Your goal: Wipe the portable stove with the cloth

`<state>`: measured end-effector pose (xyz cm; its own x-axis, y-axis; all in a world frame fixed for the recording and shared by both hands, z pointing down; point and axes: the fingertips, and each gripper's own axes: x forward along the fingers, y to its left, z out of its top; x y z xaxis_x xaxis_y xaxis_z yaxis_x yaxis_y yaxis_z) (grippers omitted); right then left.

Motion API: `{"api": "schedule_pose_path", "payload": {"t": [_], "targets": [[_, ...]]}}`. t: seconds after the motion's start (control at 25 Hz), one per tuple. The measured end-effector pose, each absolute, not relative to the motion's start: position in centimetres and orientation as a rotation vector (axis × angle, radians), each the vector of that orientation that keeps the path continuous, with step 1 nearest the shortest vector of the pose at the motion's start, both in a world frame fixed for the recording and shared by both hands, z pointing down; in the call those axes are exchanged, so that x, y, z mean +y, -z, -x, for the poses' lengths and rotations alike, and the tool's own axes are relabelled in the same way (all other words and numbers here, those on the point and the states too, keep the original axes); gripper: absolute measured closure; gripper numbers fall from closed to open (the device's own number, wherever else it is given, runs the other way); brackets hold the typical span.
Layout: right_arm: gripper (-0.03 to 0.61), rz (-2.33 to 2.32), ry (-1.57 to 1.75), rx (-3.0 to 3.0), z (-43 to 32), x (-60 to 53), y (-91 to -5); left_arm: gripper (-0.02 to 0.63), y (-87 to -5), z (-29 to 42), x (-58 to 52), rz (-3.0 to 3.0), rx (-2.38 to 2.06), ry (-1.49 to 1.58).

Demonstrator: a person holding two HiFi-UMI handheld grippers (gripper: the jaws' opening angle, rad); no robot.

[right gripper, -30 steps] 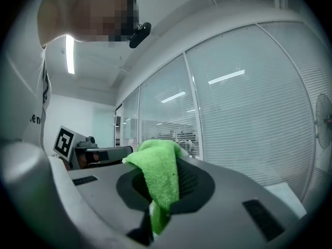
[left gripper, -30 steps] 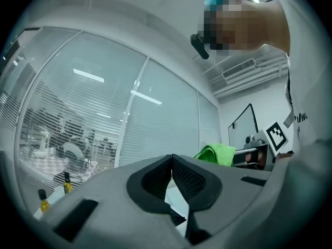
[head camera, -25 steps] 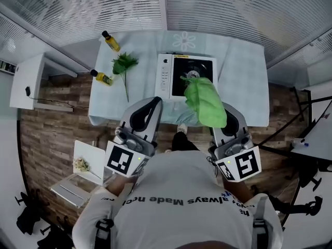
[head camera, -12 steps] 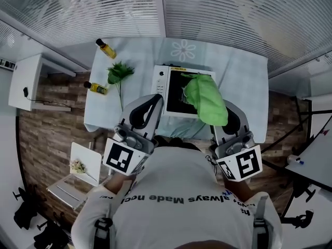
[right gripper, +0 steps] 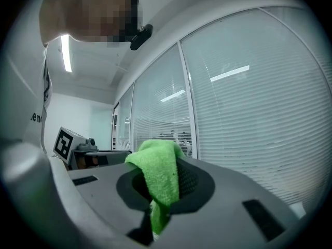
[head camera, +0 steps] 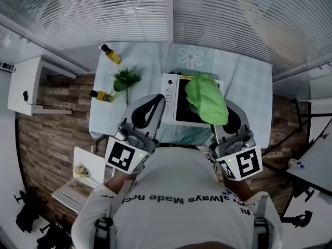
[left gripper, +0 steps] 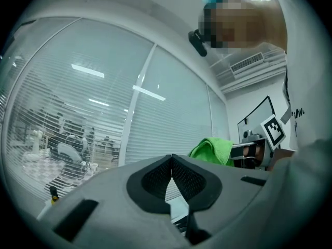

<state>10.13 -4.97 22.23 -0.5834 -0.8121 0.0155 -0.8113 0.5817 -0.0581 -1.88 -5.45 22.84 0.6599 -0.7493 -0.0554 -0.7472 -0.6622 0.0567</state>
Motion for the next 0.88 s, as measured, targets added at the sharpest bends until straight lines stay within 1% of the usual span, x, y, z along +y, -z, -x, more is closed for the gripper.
{"api": "schedule_pose_path", "payload": {"t": [0.28,0.48,0.76,0.88], "targets": [[0.555,1.482,0.078,2.763,-8.1,-7.4,-22.1,0.601,-22.9,4.4,-8.2,-2.837,-1.238,0.114],[0.555,1.505,0.069,2.783,-7.2,-9.0,-23.5,0.601,-24.7,5.2,-9.5,-2.828,-1.204,0.074],[0.555,1.549,0.022,2.875,-6.0,-11.3,-27.6,0.601,-31.2,6.3,-11.3,-2.764,-1.171,-0.055],[0.555,1.538,-0.055,2.966,-4.8,-12.0,-30.0,0.601,-34.8,6.5,-11.8,-2.728,-1.147,-0.124]]}}
